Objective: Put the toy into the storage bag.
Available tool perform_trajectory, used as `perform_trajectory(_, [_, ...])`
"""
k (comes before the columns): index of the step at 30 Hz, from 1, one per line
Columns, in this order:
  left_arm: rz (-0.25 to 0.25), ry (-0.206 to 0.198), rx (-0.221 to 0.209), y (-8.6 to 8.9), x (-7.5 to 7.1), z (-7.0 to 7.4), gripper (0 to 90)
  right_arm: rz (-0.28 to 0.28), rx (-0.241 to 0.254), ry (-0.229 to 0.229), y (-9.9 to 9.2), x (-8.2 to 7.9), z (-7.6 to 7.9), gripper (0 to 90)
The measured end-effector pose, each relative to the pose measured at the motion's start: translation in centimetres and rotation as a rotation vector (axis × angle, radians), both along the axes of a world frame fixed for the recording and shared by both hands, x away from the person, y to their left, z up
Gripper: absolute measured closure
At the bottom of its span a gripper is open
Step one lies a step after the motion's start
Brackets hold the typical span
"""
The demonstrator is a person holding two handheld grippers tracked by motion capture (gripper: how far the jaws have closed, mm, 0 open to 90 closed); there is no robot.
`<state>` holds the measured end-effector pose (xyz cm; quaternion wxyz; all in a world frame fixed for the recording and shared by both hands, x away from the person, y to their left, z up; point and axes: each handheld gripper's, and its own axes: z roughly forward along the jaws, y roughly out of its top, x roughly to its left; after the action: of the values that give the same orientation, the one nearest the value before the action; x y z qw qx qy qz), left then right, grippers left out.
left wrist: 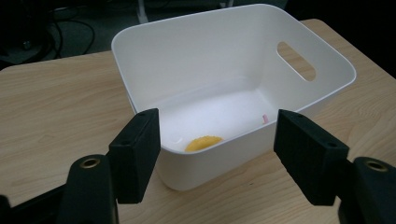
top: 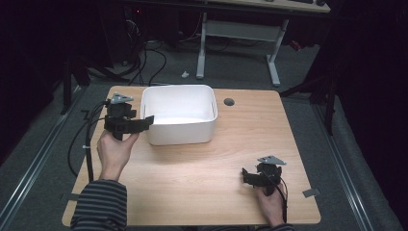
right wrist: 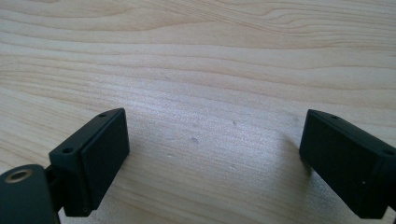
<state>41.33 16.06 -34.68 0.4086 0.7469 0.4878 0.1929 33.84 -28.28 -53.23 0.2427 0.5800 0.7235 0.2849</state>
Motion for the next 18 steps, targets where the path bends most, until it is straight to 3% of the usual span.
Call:
perform_trajectory(13, [0.005, -0.016, 0.01, 1.4, -2.2, -1.2, 30.3, 0.004, -0.001, -0.004, 0.0, 0.0, 0.0, 8.1])
perform_trajectory(18, [-0.002, -0.029, -0.007, 1.6, -3.1, -1.6, 29.8, 0.003, -0.002, -0.002, 0.0, 0.0, 0.0, 8.1])
